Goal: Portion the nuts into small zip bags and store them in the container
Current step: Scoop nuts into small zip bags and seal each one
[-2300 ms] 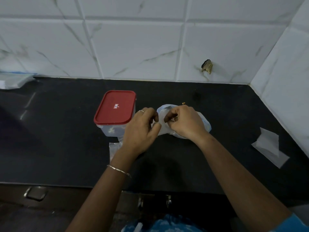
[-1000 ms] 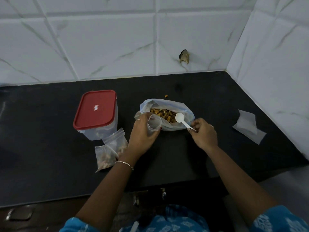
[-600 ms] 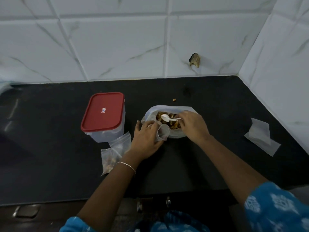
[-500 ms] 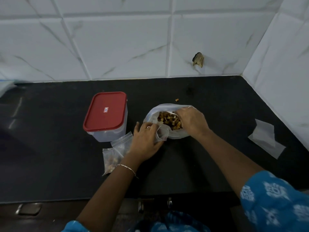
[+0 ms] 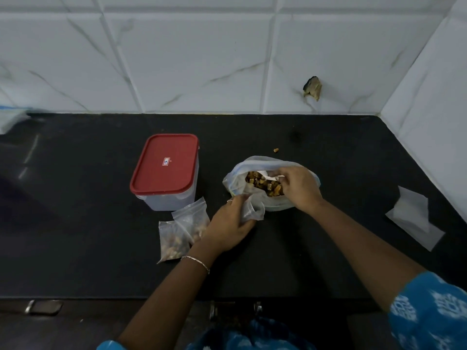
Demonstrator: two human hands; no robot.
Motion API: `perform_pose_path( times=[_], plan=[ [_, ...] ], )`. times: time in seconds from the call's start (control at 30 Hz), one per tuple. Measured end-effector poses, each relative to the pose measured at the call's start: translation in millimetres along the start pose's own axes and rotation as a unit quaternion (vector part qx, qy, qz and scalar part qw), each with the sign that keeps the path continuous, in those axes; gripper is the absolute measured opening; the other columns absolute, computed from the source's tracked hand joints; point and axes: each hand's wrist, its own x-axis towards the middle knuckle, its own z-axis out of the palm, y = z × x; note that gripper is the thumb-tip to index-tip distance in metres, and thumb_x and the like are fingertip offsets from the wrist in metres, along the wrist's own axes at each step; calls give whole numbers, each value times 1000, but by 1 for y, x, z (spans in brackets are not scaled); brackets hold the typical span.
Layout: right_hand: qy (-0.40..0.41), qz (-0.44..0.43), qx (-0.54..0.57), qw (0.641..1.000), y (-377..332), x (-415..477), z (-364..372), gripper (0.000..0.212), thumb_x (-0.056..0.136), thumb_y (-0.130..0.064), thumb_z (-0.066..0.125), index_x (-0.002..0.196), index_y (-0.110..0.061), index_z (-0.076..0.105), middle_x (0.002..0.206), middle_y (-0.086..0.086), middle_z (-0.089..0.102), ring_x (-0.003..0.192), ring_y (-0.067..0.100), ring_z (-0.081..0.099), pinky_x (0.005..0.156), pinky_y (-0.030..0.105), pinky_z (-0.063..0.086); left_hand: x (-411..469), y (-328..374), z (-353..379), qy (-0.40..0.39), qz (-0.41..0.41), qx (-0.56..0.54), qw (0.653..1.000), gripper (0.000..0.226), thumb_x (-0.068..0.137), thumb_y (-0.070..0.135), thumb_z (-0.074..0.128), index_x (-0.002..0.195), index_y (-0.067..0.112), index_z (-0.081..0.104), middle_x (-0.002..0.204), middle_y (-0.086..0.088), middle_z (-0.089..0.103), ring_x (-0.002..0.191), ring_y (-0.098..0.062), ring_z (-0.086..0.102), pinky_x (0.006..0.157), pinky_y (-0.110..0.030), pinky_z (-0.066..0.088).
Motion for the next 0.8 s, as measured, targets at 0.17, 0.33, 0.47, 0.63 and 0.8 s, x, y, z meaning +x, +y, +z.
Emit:
perform_pose_path(
  times=[0.17,0.33,0.47,0.63,0.8],
  plan=[
    [-58,84,81,992,1,-4,-14,25,94,-7,58,114,-16,70,119,-5,67,96,6,60,87,21,46,2,-2,2,-19,3,-26,999,65,92,35,61,146,24,28,144,-2,43,128,-14,46,100,-22,37],
    [-96,202,193,955,1,-3,-16,24,92,-3,59,109,-14,72,106,1,68,88,11,61,82,30,53,7,-4,13,-20,25,-20,999,78,91,34,62,152,18,16,153,-4,33,135,-15,40,111,-32,37],
    [-110,291,264,913,0,-6,-16,23,93,1,54,103,-10,71,86,6,65,64,9,54,53,19,43,10,-7,18,-28,47,-35,998,72,92,34,61,148,27,16,160,1,18,142,-12,31,114,-34,34],
    [-106,356,325,870,-6,-12,-7,26,94,2,51,88,-15,69,77,5,65,60,10,52,51,21,38,15,-7,18,-40,76,-51,995,71,92,32,61,147,27,18,160,1,17,140,-10,31,111,-27,33],
    [-108,397,358,838,-10,-10,-2,24,94,0,51,97,-15,70,84,6,66,59,10,54,48,19,36,17,-8,16,-52,102,-31,993,65,92,31,61,144,15,27,158,0,22,136,-12,37,108,-30,38]
  ],
)
